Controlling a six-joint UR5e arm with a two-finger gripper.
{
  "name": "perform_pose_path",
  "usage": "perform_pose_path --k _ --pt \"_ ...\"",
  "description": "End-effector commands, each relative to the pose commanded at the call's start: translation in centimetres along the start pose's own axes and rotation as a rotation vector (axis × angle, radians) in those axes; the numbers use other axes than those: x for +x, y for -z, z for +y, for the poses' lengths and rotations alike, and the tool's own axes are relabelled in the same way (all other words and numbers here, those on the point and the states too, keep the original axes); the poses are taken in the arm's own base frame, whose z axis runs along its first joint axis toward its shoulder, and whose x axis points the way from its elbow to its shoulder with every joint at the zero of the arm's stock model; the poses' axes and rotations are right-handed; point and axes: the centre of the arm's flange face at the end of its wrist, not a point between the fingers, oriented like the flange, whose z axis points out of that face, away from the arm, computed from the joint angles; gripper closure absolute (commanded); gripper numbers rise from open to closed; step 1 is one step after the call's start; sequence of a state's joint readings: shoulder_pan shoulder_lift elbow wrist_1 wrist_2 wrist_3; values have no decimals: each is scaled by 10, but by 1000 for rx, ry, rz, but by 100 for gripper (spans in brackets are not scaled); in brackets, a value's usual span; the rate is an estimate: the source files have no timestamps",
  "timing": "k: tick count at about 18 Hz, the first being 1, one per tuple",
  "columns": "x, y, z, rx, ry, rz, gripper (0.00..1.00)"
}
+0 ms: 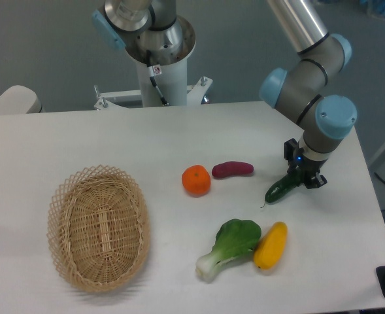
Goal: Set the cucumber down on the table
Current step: 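Lower the held cucumber onto the table beside the sweet potato, then open the gripper and lift it up off the cucumber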
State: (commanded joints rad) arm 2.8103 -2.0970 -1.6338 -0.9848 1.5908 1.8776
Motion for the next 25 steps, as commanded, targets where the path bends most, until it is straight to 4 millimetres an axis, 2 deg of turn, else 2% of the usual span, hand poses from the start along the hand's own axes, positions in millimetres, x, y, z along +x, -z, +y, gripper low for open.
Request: perform_pose_path --k 4,8,10,12,15,18,20,25 --pt "-4 35 -8 -14 -14 -60 0" --pt "-9 91 -52 -16 -19 -157 0" --pt "-3 127 -71 -25 -22 -205 0" --pt "6 154 -88 -14 -23 -219 0" --pt "7 189 -97 52 35 -175 0" --pt "-1 212 -84 53 44 -170 0" --pt "-3 221 -65 51 62 -169 0" --pt "2 224 -19 37 -50 -156 0"
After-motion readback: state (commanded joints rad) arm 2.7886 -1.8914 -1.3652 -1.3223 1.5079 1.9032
